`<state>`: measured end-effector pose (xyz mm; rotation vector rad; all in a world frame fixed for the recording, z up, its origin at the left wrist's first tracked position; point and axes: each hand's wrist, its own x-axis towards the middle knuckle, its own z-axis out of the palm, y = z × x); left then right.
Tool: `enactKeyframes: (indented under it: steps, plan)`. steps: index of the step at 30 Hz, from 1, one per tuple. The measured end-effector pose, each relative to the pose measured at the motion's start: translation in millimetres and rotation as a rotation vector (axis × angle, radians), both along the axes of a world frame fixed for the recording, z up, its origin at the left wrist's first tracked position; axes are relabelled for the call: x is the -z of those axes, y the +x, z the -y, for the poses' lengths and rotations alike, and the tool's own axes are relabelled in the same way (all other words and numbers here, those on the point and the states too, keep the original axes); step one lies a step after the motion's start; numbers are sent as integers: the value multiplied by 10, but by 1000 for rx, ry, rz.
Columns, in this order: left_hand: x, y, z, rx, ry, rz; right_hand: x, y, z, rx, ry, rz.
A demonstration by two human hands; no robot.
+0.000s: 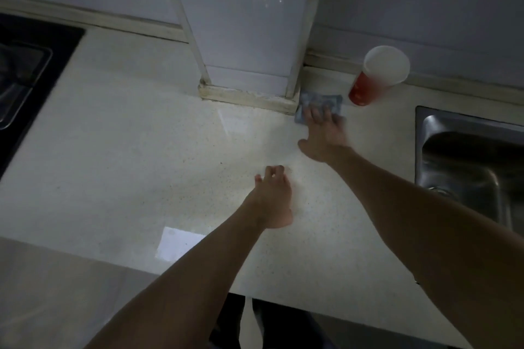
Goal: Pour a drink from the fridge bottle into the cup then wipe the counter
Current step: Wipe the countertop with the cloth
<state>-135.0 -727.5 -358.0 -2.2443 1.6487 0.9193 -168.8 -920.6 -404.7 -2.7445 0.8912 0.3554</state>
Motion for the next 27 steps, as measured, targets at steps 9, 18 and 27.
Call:
enactKeyframes:
  steps: [9, 18, 27]
  plan:
    - [-10, -26, -440, -126, -208, -111, -117, -600, -893, -25, 68, -85]
    - [16, -229, -1707, -4, -249, -22, -169, -1200, -1785, -2, 132, -118]
    - [101, -240, -2326, 11, -236, 12, -244, -1665, -3108, 141, 148, -129]
